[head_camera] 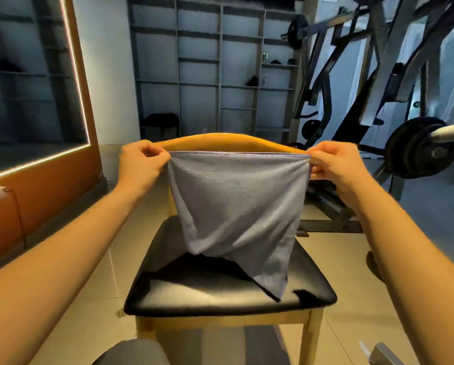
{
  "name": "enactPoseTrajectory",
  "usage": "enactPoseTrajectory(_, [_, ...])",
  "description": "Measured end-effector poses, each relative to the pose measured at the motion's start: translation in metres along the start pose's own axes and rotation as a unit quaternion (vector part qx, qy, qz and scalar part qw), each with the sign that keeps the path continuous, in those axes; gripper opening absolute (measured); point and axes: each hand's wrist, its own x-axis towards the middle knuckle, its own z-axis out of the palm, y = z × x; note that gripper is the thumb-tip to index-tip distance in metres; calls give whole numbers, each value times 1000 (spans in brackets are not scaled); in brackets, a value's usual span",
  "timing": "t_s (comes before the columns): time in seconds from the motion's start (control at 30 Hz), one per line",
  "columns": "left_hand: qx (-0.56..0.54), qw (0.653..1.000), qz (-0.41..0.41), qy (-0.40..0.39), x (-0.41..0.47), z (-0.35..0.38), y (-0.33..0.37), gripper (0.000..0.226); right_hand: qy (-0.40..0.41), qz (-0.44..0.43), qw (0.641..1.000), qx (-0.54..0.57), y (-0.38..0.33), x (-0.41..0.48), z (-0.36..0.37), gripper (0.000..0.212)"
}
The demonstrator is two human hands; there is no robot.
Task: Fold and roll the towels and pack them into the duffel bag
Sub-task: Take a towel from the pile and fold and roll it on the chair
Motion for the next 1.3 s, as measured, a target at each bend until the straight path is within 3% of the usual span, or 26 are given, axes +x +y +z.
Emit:
enactPoseTrajectory(0.1, [-18, 1000, 15, 19, 9, -13, 20, 6, 41, 15, 998, 36, -20, 6, 5, 16])
enactPoseTrajectory(0.33, [-59, 996, 63, 26, 10, -35, 49, 17, 52, 1, 974, 219, -55, -3, 1, 19])
enactPoseTrajectory(0.5, [-166, 986, 2, 8, 6, -35, 72, 21, 58, -1, 945, 322, -71, -11, -3, 28])
enactPoseTrajectory(0.6, [-199, 979, -47, -1, 14, -27, 66, 27, 117, 8, 957, 265, -64, -9, 3, 27])
enactPoseTrajectory(0.7, [-174, 976, -127, -44, 23, -8, 39, 13, 168, 48, 974, 142, -33, 10, 15, 21])
enactPoseTrajectory(0.77, [-101, 976, -174, -86, 26, 10, 7, 6, 162, 94, 981, 50, -1, 27, 24, 15])
enactPoseTrajectory(0.93, [125, 955, -197, -183, 18, 59, -87, 19, 78, 178, 975, -106, 99, 58, 53, 11])
enactPoseTrajectory(1.13, [207, 938, -202, -191, 12, 115, -167, 12, 74, 254, 956, -124, 185, 86, 92, 7])
enactPoseTrajectory(1.3, [256, 921, -194, -220, 19, 144, -216, 25, 53, 310, 938, -143, 240, 109, 117, 12])
